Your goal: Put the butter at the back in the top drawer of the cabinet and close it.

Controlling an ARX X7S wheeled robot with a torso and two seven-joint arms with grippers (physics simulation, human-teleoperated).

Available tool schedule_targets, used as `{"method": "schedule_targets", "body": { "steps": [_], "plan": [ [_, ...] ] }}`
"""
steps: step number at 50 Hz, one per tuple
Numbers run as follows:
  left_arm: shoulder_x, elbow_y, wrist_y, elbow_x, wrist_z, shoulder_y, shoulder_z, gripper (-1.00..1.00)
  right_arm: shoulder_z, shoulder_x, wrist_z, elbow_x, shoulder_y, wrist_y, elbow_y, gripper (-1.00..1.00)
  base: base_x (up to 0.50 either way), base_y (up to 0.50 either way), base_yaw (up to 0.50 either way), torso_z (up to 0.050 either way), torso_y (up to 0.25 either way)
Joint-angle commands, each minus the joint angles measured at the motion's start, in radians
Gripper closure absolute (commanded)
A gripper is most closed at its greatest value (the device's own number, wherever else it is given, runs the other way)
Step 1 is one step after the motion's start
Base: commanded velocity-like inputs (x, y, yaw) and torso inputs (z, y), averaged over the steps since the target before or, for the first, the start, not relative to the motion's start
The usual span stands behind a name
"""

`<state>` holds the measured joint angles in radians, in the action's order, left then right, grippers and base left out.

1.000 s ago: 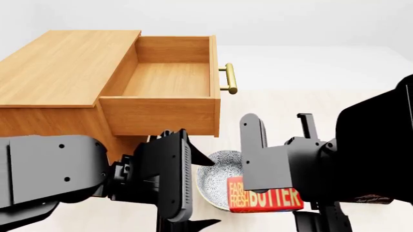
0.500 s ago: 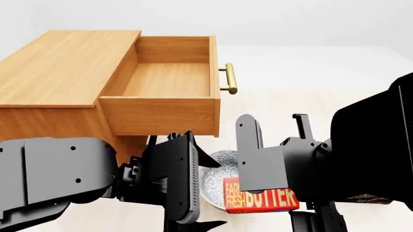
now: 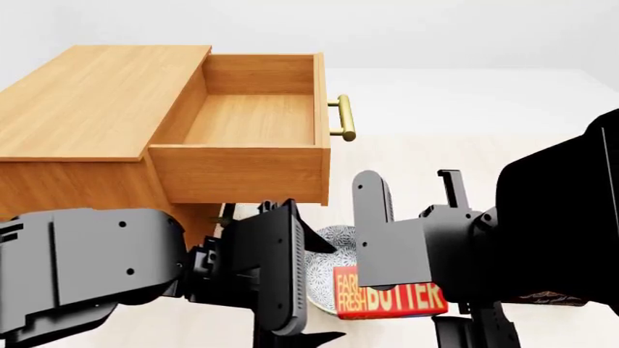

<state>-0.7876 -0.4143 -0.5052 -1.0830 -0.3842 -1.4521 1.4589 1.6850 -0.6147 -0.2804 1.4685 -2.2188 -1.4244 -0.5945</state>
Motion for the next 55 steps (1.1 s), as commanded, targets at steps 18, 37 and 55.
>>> {"method": "schedule_targets", "body": {
  "steps": [18, 37, 55],
  "plan": [
    [0.030, 0.023, 0.027, 0.014, -0.007, 0.025, -0.003, -1.00, -0.008, -0.002, 0.006, -0.040, -0.007, 0.006, 0.004, 1.00, 0.00, 0.00, 0.00, 0.001, 0.001],
    [0.051, 0.044, 0.043, 0.031, -0.009, 0.043, -0.003, -1.00, -0.004, -0.005, 0.002, -0.049, -0.002, 0.010, 0.001, 1.00, 0.00, 0.00, 0.00, 0.001, 0.001],
    [0.062, 0.027, 0.027, 0.040, -0.004, 0.035, 0.003, -1.00, -0.002, -0.003, -0.002, -0.058, 0.004, 0.016, 0.003, 1.00, 0.00, 0.00, 0.00, 0.001, 0.001]
  ]
}}
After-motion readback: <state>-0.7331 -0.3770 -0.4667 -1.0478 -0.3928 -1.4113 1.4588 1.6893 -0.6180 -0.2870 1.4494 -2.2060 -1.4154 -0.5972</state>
